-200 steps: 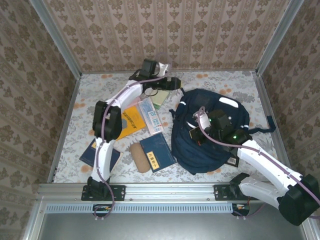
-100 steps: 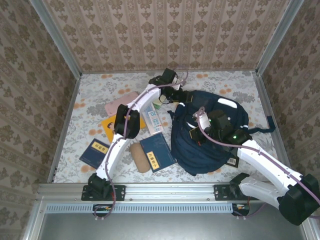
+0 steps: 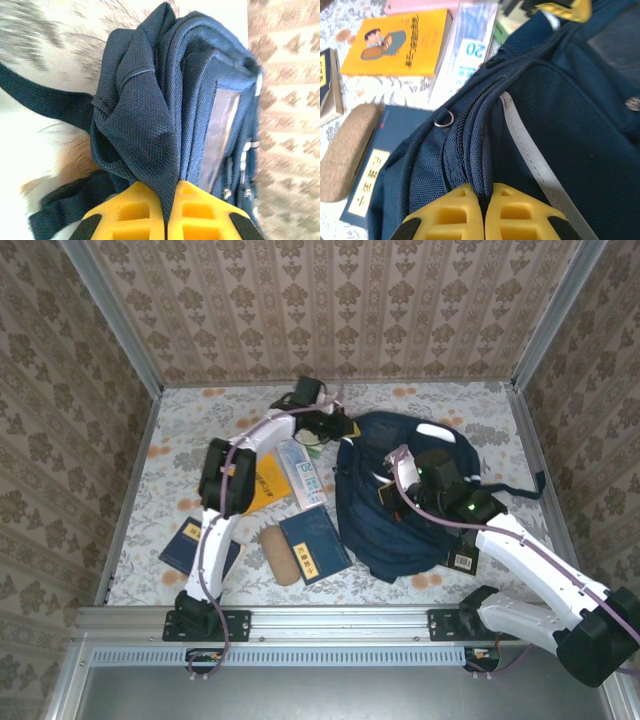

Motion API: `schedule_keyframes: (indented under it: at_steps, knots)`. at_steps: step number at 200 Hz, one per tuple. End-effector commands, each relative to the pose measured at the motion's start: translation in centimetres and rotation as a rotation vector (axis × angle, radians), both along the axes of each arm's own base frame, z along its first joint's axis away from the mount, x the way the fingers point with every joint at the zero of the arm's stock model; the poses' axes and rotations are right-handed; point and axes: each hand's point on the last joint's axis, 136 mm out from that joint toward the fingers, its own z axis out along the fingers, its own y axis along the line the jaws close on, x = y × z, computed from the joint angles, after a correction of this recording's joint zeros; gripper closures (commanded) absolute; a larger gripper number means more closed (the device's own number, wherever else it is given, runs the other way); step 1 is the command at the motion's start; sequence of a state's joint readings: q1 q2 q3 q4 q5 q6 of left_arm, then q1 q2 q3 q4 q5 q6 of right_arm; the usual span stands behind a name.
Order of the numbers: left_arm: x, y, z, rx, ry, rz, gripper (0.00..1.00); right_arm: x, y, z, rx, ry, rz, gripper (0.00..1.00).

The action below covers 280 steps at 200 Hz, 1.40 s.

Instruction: Pack the student bag

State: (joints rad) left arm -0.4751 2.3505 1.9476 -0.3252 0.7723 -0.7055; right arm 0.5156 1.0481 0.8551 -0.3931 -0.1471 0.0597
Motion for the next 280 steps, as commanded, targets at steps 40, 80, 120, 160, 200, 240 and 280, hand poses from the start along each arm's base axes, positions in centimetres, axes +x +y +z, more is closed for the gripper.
schedule_keyframes:
  at_steps: [40, 80, 120, 160, 200, 240, 280]
  knots:
    - [2.1, 14.1, 10.6, -0.109, -0.193, 0.470, 1.00, 7.1, -0.3, 2.2, -0.289, -0.092, -0.034, 1.00]
    - [-2.7, 16.2, 6.5, 0.005, -0.140, 0.513, 0.93, 9.0, -0.2, -2.0, -0.407, -0.022, -0.020, 1.00]
    - [-6.6, 18.1, 3.5, 0.170, -0.128, 0.487, 0.46, 8.6, 1.0, -3.7, -0.406, -0.039, 0.108, 1.00]
    - [-9.0, 18.9, 5.8, 0.299, -0.295, 0.392, 0.32, 7.4, 2.8, -2.0, -0.211, -0.118, 0.299, 1.00]
    - [-11.0, 15.3, 5.0, 0.199, -0.504, 0.128, 0.34, 6.1, 3.1, -1.9, -0.172, -0.136, 0.397, 1.00]
    - [-12.6, 12.4, 4.1, 0.043, -0.557, -0.120, 0.37, 6.6, 2.8, -0.9, -0.053, -0.133, 0.374, 1.00]
    - [-13.7, 12.3, 3.3, 0.010, -0.608, -0.209, 0.38, 7.2, 2.4, 0.5, 0.038, -0.133, 0.354, 1.00]
